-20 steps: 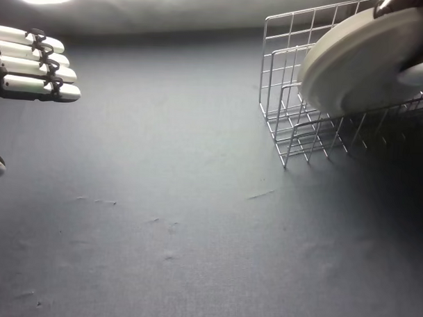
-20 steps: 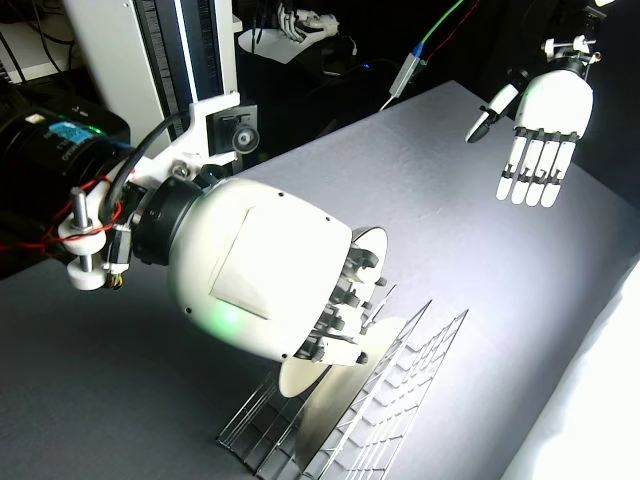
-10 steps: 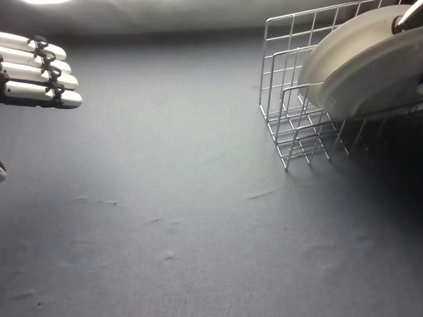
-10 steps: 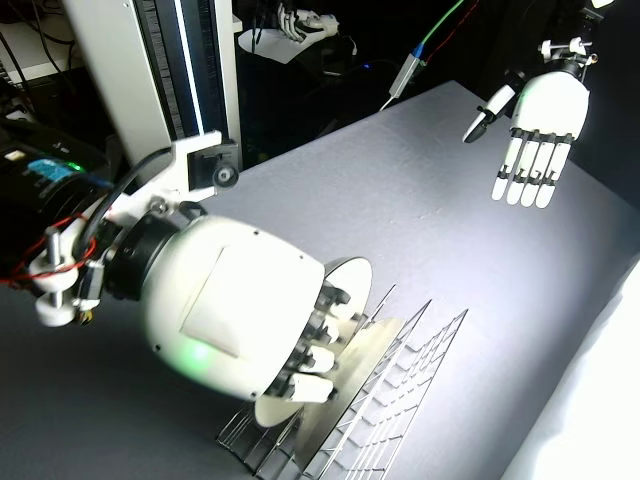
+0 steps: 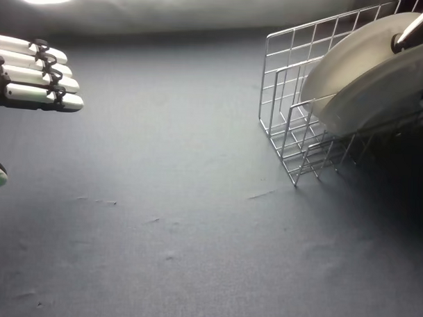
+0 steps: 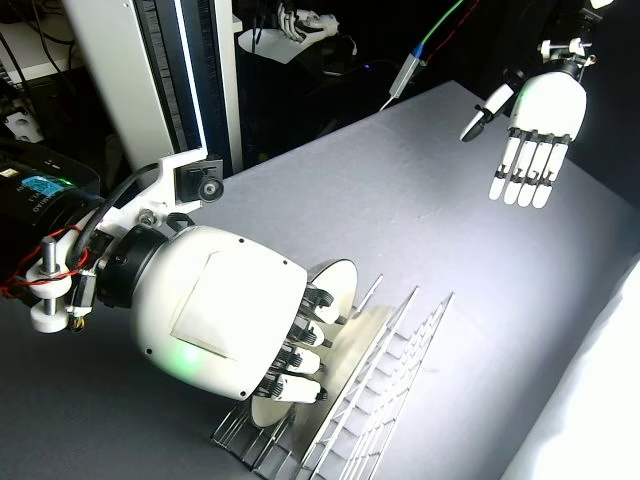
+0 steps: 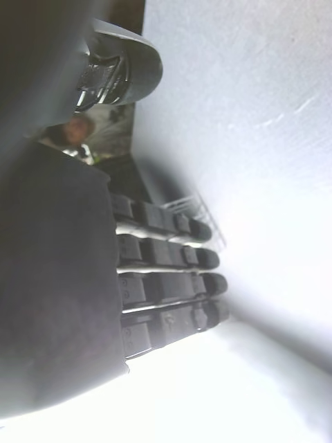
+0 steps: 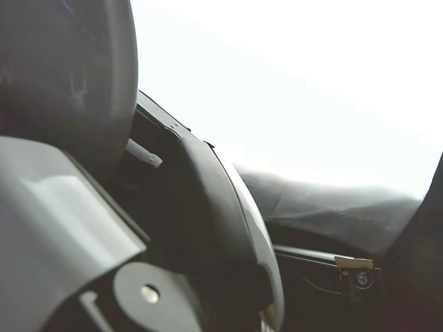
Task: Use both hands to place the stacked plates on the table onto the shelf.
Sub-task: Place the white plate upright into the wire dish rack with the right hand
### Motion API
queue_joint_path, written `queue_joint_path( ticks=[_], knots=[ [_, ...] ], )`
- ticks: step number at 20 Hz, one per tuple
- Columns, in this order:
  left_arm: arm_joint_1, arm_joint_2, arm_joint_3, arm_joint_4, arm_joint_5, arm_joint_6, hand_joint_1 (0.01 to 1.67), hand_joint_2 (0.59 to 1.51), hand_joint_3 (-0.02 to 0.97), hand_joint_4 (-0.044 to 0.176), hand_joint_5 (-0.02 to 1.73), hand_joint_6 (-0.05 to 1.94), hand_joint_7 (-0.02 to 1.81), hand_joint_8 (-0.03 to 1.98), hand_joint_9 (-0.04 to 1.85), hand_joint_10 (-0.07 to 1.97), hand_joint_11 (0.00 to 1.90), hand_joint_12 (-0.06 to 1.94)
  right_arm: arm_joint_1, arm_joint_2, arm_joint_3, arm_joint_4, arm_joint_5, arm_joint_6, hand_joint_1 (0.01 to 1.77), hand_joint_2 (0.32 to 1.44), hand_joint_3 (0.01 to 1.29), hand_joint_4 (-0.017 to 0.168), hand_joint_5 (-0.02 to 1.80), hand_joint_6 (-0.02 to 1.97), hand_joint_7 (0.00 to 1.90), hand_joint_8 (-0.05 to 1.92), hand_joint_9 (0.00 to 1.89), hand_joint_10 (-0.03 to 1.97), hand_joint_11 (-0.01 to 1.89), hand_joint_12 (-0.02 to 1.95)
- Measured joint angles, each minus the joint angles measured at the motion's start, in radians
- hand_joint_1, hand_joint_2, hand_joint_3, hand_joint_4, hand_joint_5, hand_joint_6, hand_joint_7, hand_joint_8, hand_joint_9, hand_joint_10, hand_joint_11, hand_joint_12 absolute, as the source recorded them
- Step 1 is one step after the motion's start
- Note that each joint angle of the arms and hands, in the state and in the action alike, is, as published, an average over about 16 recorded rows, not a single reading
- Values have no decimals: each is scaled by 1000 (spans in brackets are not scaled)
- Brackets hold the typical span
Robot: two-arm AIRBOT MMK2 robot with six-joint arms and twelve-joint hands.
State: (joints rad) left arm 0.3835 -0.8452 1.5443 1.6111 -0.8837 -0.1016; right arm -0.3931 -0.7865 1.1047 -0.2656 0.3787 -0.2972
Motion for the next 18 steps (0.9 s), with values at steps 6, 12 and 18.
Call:
queue_joint_path(
  ticks=[6, 12, 18],
  knots=[
    [-3, 0, -5, 20, -2, -21, 21, 1120, 17, -2, 21, 12, 15, 17, 19, 7, 12, 4, -11, 1, 1, -14, 5, -9, 1237, 1038, 13, 0, 746, 510, 867, 275, 767, 509, 335, 1251],
    [-5, 0, -10, 37, -4, -37, 21, 1121, 17, -2, 21, 12, 15, 16, 20, 6, 12, 4, 5, 1, 2, -35, 23, -15, 1152, 1050, 14, -1, 605, 143, 704, 43, 656, 184, 115, 1282],
    [-6, 0, -14, 49, -6, -48, 21, 1121, 17, -2, 21, 12, 15, 16, 21, 6, 12, 4, 32, 0, -1, -89, 69, -18, 1119, 1035, 14, -2, 541, 40, 612, 28, 577, 97, 38, 1286]
  ],
)
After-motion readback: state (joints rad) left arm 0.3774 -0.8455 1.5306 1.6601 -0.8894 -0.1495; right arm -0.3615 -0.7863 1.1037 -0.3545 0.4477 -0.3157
